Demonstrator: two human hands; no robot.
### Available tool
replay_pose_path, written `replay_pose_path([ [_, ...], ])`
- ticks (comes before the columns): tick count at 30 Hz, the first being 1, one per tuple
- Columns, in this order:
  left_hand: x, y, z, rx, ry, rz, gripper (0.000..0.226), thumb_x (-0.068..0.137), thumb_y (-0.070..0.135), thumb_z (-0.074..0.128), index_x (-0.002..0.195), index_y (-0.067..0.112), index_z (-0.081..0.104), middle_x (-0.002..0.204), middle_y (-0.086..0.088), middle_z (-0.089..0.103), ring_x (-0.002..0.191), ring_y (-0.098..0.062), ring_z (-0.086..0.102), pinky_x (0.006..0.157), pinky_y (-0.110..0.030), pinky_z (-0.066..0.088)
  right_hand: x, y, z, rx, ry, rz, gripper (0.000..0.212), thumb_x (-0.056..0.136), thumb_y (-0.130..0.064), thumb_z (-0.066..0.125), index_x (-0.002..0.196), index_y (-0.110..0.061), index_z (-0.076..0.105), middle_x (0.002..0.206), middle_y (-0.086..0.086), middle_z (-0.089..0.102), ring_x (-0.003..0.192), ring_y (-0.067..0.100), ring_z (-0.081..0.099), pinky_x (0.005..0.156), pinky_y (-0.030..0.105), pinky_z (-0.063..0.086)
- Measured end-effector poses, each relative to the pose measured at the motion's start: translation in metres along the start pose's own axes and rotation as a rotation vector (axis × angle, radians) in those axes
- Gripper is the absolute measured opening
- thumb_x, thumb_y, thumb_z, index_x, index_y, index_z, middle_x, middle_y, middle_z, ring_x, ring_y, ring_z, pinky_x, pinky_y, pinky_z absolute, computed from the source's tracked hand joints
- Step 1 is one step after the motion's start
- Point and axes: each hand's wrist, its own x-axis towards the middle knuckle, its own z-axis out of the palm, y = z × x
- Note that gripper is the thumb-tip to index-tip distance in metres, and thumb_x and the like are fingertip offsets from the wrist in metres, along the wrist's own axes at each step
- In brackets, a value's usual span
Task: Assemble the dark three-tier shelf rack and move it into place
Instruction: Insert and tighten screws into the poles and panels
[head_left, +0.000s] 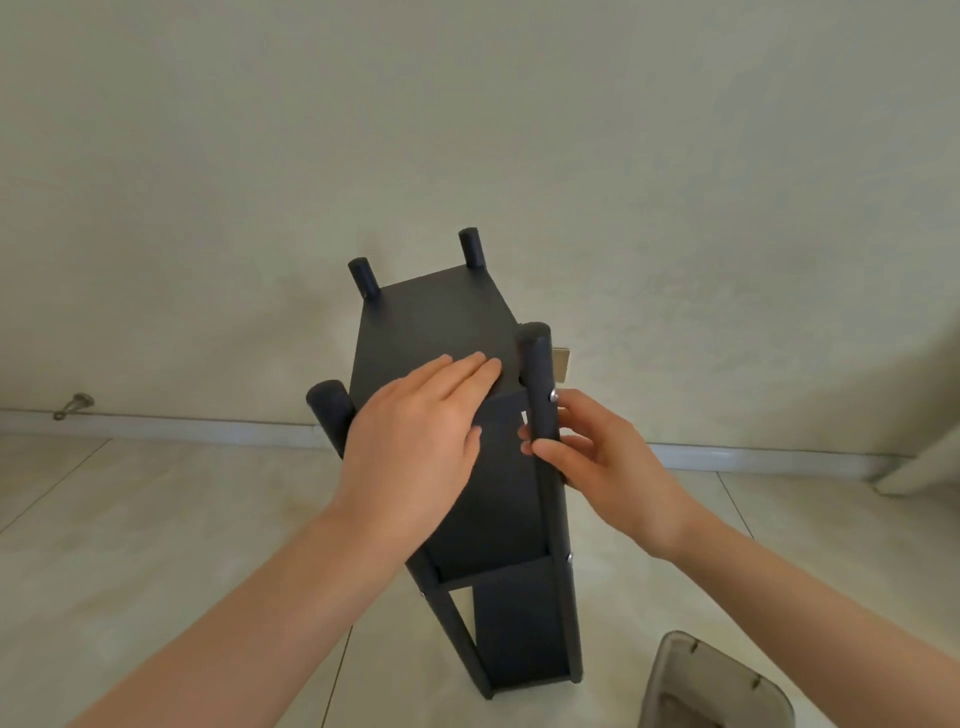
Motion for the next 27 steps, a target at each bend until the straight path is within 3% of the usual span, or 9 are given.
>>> replay_pose_path([
  [3,-0.003,0.007,0.001,0.019,0.003,-0.016,0.065,0.080,-0.003,0.079,0.138,0.016,0.061,0.138,0.000,0.063,0.128,-0.024,0.060,0.099,-0.038,0.051,-0.004,0.003,-0.009,0.014,-0.011,0.001,0.032,0.098,-0.019,0.058,0.128,-0.025,0.051,0.122,-0.002,0.065,0.114,0.017,0.064,0.103,0.044,0.050],
  [6,-0.005,0.019,0.004,-0.039,0.014,-0.047,0.066,0.089,-0.007,0.066,0.146,0.022,0.051,0.149,0.004,0.052,0.142,-0.019,0.046,0.112,-0.036,0.040,-0.009,0.006,-0.015,0.014,-0.017,0.002,0.032,0.098,-0.020,0.057,0.128,-0.026,0.049,0.123,-0.004,0.066,0.116,0.015,0.063,0.104,0.043,0.050],
  [8,-0.007,0.028,0.007,-0.055,0.041,-0.050,0.065,0.088,-0.011,0.066,0.144,0.020,0.054,0.148,0.002,0.053,0.141,-0.022,0.047,0.113,-0.038,0.038,-0.014,0.009,-0.020,0.015,-0.015,0.005,0.032,0.098,-0.019,0.056,0.128,-0.026,0.048,0.124,-0.004,0.066,0.118,0.015,0.062,0.105,0.042,0.049],
  [12,-0.013,0.049,0.014,0.002,0.104,-0.007,0.069,0.067,-0.017,0.083,0.129,0.010,0.069,0.130,-0.009,0.068,0.122,-0.034,0.064,0.096,-0.049,0.052,-0.028,0.015,-0.031,0.038,-0.001,0.014,0.027,0.099,-0.016,0.054,0.122,-0.028,0.048,0.124,-0.005,0.067,0.117,0.015,0.062,0.106,0.039,0.048],
  [17,-0.019,0.072,0.018,0.079,0.178,0.096,0.070,0.057,-0.014,0.089,0.123,0.003,0.071,0.122,-0.016,0.071,0.112,-0.039,0.068,0.085,-0.052,0.057,-0.039,0.026,-0.045,0.085,0.031,0.027,0.025,0.100,-0.013,0.052,0.121,-0.025,0.050,0.122,-0.008,0.067,0.113,0.012,0.065,0.102,0.032,0.051],
  [21,-0.028,0.089,0.018,0.093,0.215,0.145,0.073,0.049,-0.017,0.088,0.119,-0.006,0.070,0.118,-0.022,0.071,0.108,-0.041,0.069,0.081,-0.052,0.058,-0.046,0.033,-0.055,0.122,0.054,0.020,0.025,0.100,-0.006,0.052,0.120,-0.021,0.054,0.118,-0.008,0.069,0.103,0.006,0.068,0.079,0.012,0.054],
  [23,-0.031,0.095,0.017,0.090,0.213,0.174,0.071,0.051,-0.014,0.089,0.119,-0.006,0.070,0.117,-0.021,0.072,0.108,-0.039,0.070,0.083,-0.050,0.058,-0.049,0.036,-0.060,0.149,0.051,0.028,0.024,0.100,-0.005,0.052,0.120,-0.019,0.054,0.117,-0.007,0.069,0.102,0.007,0.069,0.074,0.013,0.054],
  [27,-0.033,0.098,0.012,0.008,0.231,0.191,0.061,0.060,-0.003,0.091,0.118,-0.002,0.072,0.112,-0.016,0.074,0.103,-0.030,0.073,0.079,-0.041,0.060,-0.052,0.039,-0.065,0.181,0.052,0.029,0.024,0.100,-0.006,0.053,0.120,-0.018,0.055,0.116,-0.006,0.070,0.104,0.010,0.069,0.080,0.020,0.057],
])
